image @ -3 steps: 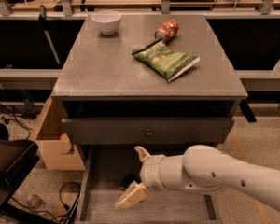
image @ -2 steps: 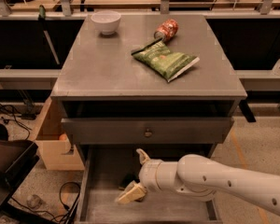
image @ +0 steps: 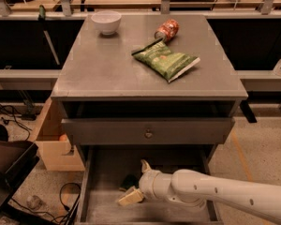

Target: Pick sponge from middle drawer and place on counter

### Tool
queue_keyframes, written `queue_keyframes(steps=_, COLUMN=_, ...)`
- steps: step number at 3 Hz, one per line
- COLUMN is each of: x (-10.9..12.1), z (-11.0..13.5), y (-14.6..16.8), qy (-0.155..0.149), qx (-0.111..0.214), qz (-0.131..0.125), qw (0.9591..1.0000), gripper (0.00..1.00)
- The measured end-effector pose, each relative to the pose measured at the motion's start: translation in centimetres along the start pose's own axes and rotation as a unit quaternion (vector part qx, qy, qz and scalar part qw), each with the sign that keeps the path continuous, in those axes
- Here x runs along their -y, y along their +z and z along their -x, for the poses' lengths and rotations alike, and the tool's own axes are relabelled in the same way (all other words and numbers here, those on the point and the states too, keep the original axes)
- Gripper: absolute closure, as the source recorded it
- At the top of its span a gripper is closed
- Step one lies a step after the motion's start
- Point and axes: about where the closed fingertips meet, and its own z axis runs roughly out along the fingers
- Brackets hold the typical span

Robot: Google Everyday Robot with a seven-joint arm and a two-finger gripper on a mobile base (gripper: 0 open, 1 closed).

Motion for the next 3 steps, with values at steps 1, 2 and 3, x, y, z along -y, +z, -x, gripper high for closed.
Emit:
queue_keyframes(steps=1, x=0.0, z=0.2, y=0.3, qy=-0.006, qx=-0.005, qz=-0.002, qw=1.0000, gripper=0.00)
queue_keyframes(steps=2, x=2.0, z=-0.7, y=1.1, qy=-0.029, qx=-0.040, qz=-0.019, qw=0.9986, gripper=0.00)
queue_keyframes(steps=3, x=4.3, z=-4.0, y=2.2, qy=-0.062, qx=-0.103, qz=-0.020, qw=0.9926, gripper=0.00)
